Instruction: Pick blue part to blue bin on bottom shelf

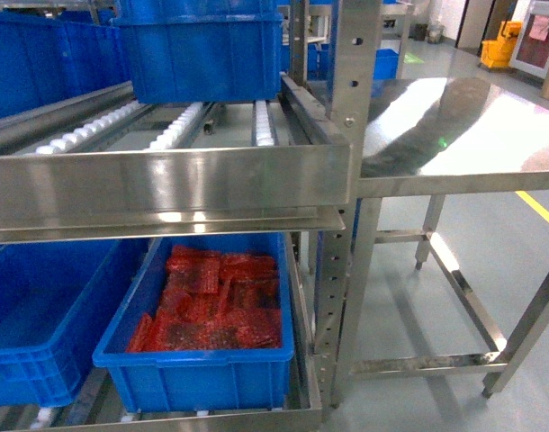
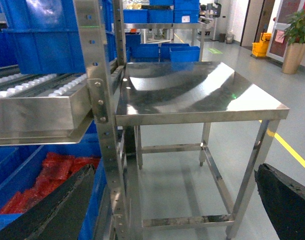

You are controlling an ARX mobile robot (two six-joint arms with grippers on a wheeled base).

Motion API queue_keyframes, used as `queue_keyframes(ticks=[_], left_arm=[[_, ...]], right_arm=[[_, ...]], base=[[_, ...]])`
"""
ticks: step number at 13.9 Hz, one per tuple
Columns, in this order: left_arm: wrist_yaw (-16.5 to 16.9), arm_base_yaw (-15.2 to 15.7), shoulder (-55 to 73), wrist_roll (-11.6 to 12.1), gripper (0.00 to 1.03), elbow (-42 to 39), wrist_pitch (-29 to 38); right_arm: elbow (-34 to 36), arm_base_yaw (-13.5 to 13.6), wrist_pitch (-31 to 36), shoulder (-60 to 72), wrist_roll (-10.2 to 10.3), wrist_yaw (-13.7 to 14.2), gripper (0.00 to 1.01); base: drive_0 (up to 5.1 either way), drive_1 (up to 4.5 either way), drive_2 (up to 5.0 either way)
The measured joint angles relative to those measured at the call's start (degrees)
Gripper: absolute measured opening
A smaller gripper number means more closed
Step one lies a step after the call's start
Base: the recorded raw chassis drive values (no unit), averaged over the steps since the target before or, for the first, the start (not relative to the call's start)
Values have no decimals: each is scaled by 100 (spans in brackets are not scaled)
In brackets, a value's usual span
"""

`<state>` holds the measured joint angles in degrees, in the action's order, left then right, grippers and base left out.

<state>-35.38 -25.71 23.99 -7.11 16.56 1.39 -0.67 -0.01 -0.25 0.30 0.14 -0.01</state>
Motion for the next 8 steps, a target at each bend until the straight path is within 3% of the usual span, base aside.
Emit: queue_keyframes(ticks=[8], left_arm=[[2,0,2,0,43,0,-13]], right_arm=[[0,0,-2,0,0,0,98]], base=[[-500,241,241]])
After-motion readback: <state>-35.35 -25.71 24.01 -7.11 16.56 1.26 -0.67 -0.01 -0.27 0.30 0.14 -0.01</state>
